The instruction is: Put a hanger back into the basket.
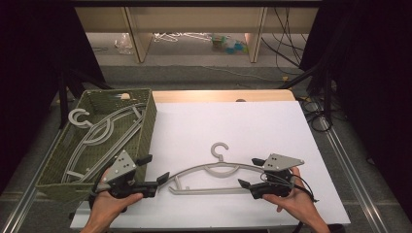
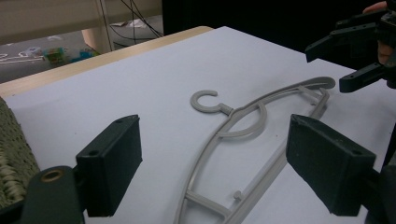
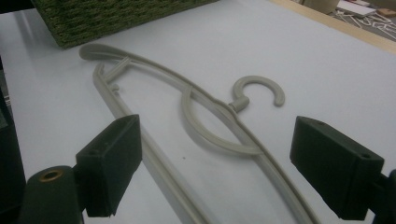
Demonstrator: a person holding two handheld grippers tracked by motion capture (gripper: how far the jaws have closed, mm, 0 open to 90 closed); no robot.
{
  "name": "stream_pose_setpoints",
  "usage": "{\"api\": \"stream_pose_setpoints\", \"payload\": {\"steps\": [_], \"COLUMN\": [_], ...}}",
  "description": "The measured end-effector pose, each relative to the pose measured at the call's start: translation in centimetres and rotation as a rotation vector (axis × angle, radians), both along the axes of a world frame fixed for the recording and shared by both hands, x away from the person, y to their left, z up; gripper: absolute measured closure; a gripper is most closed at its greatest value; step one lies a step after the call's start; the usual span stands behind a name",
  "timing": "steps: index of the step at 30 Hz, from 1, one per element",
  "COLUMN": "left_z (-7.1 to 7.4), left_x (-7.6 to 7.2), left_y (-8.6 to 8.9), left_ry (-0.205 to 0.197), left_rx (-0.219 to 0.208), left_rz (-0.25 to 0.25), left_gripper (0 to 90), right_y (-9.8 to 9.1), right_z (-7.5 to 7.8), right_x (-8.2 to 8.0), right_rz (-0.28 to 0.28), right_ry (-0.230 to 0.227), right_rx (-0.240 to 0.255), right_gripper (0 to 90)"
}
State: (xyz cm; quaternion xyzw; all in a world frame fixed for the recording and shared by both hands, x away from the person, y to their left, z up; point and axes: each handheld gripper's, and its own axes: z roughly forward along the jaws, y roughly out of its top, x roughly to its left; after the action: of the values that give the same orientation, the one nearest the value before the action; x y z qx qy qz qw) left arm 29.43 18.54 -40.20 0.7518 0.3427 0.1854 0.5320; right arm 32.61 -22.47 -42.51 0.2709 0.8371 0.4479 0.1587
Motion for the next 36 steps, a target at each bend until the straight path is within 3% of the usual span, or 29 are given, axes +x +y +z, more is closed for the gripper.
{"api": "stream_pose_setpoints", "payload": {"steps": [12, 16, 21, 31, 32, 34, 36], "left_z": [-1.9, -2.3, -2.5, -2.7, -2.7, -2.7, -2.6], "left_x": [-0.9, -1.0, -0.9, -0.8, -0.8, -0.8, -0.8], "left_y": [-1.5, -1.6, -1.5, -1.6, -1.6, -1.6, -1.6], "left_ry": [-0.005, 0.009, 0.023, 0.035, 0.036, 0.037, 0.037], "left_rx": [0.065, 0.053, 0.038, 0.042, 0.04, 0.039, 0.04], "left_rz": [-0.046, -0.065, -0.047, -0.064, -0.064, -0.065, -0.069], "left_gripper": [16.6, 16.6, 16.3, 16.5, 16.5, 16.6, 16.8], "right_y": [-0.3, -0.7, -1.0, -0.8, -0.7, -0.5, -0.2], "right_z": [-0.2, -0.5, -0.9, -2.5, -2.5, -3.2, -3.5], "right_x": [0.4, 1.0, 2.2, 5.4, 5.8, 6.8, 7.1], "right_rz": [0.0, -0.017, -0.035, -0.019, -0.005, -0.002, -0.017], "right_ry": [0.007, 0.011, 0.038, 0.103, 0.134, 0.141, 0.202], "right_rx": [-0.024, -0.04, -0.07, -0.21, -0.239, -0.261, -0.297], "right_gripper": [18.6, 18.7, 19.5, 27.5, 29.0, 31.8, 33.8]}}
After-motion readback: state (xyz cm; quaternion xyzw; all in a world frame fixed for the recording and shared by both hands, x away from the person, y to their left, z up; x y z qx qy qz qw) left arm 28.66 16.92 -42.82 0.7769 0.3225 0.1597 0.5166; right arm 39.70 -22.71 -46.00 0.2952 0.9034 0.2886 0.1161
